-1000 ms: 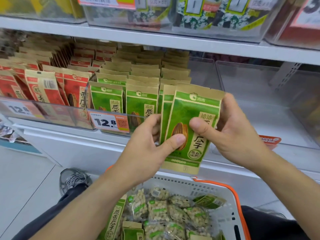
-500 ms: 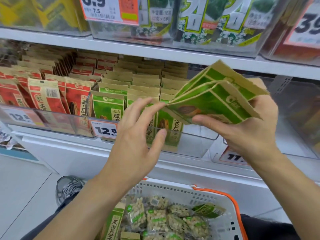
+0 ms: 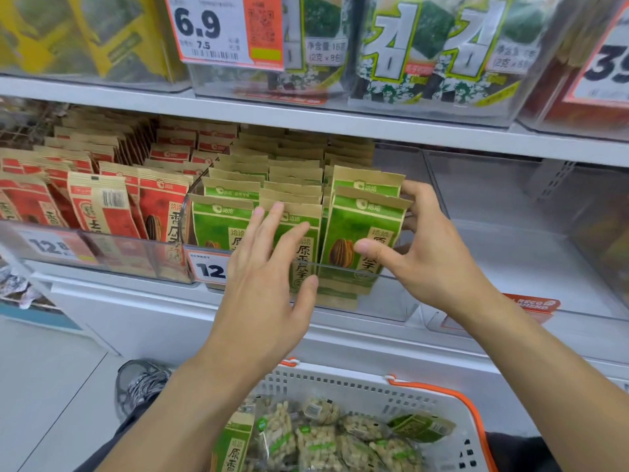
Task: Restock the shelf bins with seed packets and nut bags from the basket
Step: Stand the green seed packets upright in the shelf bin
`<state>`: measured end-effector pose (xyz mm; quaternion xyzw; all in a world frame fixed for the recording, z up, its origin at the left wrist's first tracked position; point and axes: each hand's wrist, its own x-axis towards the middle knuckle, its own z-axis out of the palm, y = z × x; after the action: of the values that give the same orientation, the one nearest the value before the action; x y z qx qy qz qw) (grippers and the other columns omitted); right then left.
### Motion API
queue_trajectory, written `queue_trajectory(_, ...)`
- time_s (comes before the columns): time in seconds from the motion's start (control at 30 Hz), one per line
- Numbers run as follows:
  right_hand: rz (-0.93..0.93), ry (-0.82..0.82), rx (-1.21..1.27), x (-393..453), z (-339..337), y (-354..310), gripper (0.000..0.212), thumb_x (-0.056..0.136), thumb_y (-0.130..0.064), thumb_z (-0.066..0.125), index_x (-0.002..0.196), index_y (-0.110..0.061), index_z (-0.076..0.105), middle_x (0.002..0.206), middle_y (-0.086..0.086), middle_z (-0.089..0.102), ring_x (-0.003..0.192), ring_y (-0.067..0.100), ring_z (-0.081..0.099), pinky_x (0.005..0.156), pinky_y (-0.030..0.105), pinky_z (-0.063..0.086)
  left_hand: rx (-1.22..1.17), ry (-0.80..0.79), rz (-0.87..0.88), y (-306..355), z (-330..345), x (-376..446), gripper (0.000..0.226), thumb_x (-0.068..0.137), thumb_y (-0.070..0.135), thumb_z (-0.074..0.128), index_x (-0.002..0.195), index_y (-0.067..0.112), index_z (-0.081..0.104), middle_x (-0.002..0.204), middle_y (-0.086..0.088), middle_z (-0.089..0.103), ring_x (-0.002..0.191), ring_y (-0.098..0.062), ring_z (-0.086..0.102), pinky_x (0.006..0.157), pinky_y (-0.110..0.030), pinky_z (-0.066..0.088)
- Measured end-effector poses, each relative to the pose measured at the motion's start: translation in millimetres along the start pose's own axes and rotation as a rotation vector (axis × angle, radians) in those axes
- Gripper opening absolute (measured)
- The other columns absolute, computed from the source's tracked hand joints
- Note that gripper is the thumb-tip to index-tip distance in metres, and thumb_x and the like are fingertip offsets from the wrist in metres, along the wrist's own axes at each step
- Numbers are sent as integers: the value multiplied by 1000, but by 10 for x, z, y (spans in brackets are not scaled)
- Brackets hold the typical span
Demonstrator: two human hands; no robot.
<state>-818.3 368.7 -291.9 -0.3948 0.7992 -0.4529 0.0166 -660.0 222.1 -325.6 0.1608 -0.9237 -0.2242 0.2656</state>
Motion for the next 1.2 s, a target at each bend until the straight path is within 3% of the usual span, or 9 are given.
queue_trajectory(0.17,57,-55,-181,39,41,1,61,75,-47,82,114,-34,37,97,-27,58,94,-1,59,78,29,53,-8,-20,-3,42,16,-19,58,95,33,57,149,31,35,164,12,0,149,-4,-13,118,-31,3)
queue_trajectory(0.33,103,-150,-256,61,113,5,60,79,-44,80,120,-28,40,111,-13,57,100,9,53,77,29,41,-22,-41,-16,78,37,-34,55,95,35,57,146,29,37,165,10,0,149,-3,-14,119,-32,4)
queue_trajectory(0.47,155,-155,-247,69,90,-17,53,82,-62,65,119,-31,42,117,-9,47,105,6,49,82,30,42,-57,-47,-60,91,21,-43,52,95,37,56,142,28,38,164,9,1,149,-3,-12,119,-31,5)
queue_trajectory(0.53,208,-166,-181,77,84,-8,50,82,-67,59,112,-31,43,116,-11,55,106,6,56,80,31,48,-68,-46,-73,99,13,-41,51,95,37,56,141,28,38,163,9,3,149,-4,-9,121,-34,8)
queue_trajectory(0.63,222,-87,-33,57,102,12,40,80,-60,69,101,-30,51,102,-18,68,95,4,67,81,35,56,-83,-45,-83,112,0,-43,49,95,37,56,140,28,39,162,8,6,150,-5,-6,122,-39,12)
queue_trajectory(0.73,167,6,-19,36,127,32,31,79,-49,78,93,-32,56,91,-19,71,87,-1,68,77,28,56,-91,-43,-94,122,-9,-48,48,94,37,57,139,27,41,161,7,8,150,-9,-3,122,-43,16)
queue_trajectory(0.93,113,84,52,8,177,62,31,75,-45,82,92,-30,61,93,-15,74,90,9,70,81,43,59,-100,-35,-109,132,-17,-45,45,94,37,56,136,28,43,160,7,10,150,-11,-1,121,-47,20)
queue_trajectory(1.1,94,145,34,-77,204,-16,27,77,-39,83,91,-33,60,95,-14,73,83,13,71,74,43,60,-93,-23,-103,108,-13,-51,45,94,36,57,136,28,43,159,8,11,150,-12,2,120,-48,23)
queue_trajectory(1.2,131,90,-115,-61,167,-57,35,81,-46,77,104,-29,57,98,-12,71,83,10,68,76,38,58,-67,-7,-82,86,0,-51,45,94,33,57,136,25,45,159,5,14,150,-14,5,119,-48,24)
